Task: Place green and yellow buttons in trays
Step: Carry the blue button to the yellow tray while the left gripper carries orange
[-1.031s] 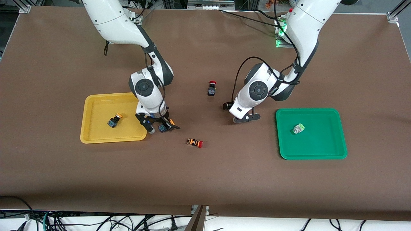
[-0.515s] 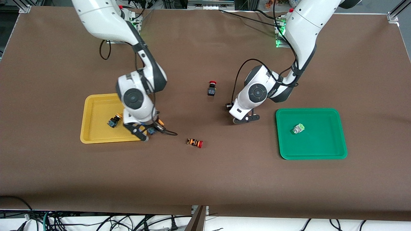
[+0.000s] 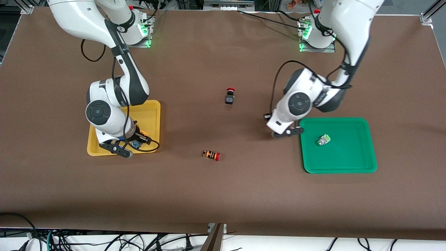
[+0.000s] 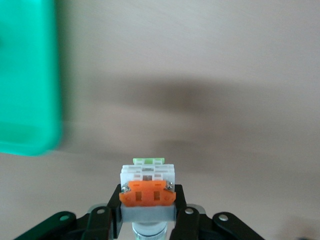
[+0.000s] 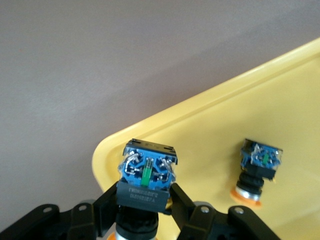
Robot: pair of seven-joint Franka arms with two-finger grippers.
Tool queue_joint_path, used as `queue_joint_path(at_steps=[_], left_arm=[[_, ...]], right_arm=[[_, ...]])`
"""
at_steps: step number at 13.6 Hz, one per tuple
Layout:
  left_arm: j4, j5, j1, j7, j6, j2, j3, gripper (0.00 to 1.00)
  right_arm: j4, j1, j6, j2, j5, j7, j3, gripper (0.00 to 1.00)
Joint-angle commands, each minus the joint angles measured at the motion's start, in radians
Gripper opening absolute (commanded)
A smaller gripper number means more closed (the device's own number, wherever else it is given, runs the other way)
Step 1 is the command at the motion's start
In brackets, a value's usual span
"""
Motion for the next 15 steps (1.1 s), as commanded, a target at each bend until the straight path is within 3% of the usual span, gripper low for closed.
queue_joint_path(at_steps=[1, 2, 4, 8, 11, 12, 13, 15], left_arm=[[0.054, 0.044, 0.096, 0.18, -0.122, -0.006, -0.002, 0.0], [0.054, 0.052, 0.146, 0.29, -0.126, -0.006, -0.002, 0.0], [0.054, 0.086, 0.249, 0.492, -0.124, 0.003, -0.002, 0.0], [0.048, 0.329, 0.389, 0.657, -0.049, 0.076, -0.005, 0.0], [0.048, 0.322, 0.411, 0.677, 0.075, 0.121, -0.007, 0.08], [0.05, 0.316, 0.411, 0.676, 0.083, 0.121, -0.008, 0.33], [0.053, 0.307, 0.411, 0.67, 0.083, 0.121, -0.011, 0.99], [0.053, 0.249, 0.412, 0.668, 0.063, 0.092, -0.014, 1.0]], right_arm=[[-0.148, -0.006, 0.108, -0.066, 0.065, -0.028, 0.014, 0.1], [-0.154, -0.006, 0.109, -0.066, 0.083, -0.028, 0.017, 0.22], [-0.167, -0.006, 0.109, -0.064, 0.085, -0.025, 0.017, 0.99], [-0.152, -0.008, 0.038, -0.159, 0.083, -0.048, -0.01, 0.99], [-0.051, -0.008, -0.248, -0.263, 0.077, -0.098, -0.059, 0.99], [-0.002, -0.008, -0.322, -0.277, 0.071, -0.121, -0.07, 0.99], [0.055, -0.008, -0.391, -0.287, 0.07, -0.155, -0.085, 0.99], [0.184, -0.008, -0.54, -0.288, 0.068, -0.238, -0.115, 0.99]])
